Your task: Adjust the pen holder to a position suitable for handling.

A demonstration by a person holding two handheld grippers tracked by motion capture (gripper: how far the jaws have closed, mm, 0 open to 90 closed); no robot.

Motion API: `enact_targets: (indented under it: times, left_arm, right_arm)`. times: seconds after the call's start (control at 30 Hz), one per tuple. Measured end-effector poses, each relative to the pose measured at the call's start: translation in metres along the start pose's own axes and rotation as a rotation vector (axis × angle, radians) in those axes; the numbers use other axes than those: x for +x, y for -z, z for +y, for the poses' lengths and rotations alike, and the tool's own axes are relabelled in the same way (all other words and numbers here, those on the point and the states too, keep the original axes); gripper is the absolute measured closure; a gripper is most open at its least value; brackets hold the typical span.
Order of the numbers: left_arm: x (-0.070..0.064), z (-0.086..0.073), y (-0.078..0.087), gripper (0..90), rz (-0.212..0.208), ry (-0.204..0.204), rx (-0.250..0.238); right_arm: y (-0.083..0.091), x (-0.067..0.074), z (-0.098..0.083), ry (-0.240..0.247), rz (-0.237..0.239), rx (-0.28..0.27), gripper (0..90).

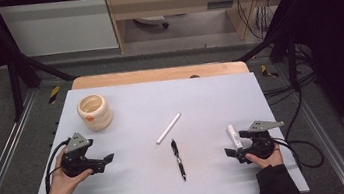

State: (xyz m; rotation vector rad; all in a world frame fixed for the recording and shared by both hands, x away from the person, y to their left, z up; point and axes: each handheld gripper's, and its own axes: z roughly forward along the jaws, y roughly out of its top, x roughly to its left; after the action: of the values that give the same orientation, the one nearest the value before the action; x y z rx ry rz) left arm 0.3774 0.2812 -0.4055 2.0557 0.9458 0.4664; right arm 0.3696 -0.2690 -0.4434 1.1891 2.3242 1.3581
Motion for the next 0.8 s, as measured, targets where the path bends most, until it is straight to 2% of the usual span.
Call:
enact_targets:
  times: [0.23,0.6,0.8]
  left_arm:
    - [0.006,0.008,0.001,4.6,0.015,-0.005,0.011]
    - [0.017,0.031,-0.002,8.8,0.037,-0.053,0.050]
    - [0.023,0.039,-0.005,9.5,0.051,-0.064,0.064]
  right_arm:
    - [0.000,0.000,0.000,-0.001,0.000,-0.001,1.1]
    - [-0.001,0.000,0.000,0.002,-0.001,0.001,1.2]
    - [-0.001,0.000,0.000,0.000,-0.001,0.002,1.1]
